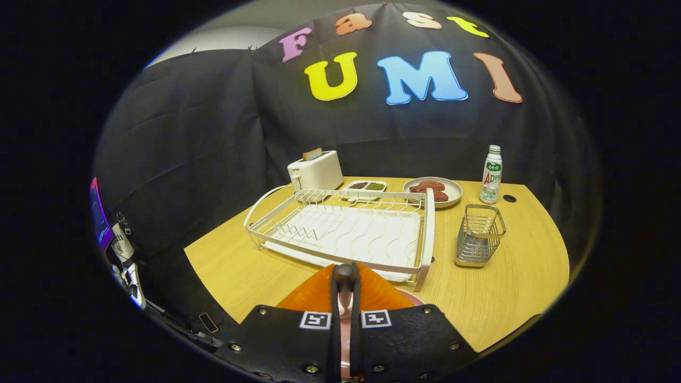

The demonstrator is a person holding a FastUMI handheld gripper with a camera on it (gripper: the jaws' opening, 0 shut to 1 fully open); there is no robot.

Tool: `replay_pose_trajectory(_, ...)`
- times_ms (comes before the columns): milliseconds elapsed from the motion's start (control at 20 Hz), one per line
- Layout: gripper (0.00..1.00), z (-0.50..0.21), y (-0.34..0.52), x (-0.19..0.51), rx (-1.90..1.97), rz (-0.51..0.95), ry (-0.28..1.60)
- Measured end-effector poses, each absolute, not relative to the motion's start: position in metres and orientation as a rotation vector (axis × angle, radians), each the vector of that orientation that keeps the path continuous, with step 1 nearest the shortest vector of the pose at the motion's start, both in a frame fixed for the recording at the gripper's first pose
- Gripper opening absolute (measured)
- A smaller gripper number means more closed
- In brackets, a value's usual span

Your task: Take the plate from the dish rack, then take the spoon from the basket and place it into the plate.

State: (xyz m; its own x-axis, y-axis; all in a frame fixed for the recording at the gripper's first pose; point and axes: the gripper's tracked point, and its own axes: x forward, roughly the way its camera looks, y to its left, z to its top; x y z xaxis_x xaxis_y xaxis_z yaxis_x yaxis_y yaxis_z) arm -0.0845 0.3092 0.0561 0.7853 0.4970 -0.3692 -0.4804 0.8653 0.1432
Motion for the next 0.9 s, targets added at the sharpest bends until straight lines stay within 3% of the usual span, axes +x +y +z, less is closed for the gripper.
replay_pose_trajectory(250,0.06,0.049,0.293,-0.087,0.067,0.496,0.425)
replay_pose_trajectory(900,0.25,0.014,0.243,-0.088,0.178,0.381,0.511)
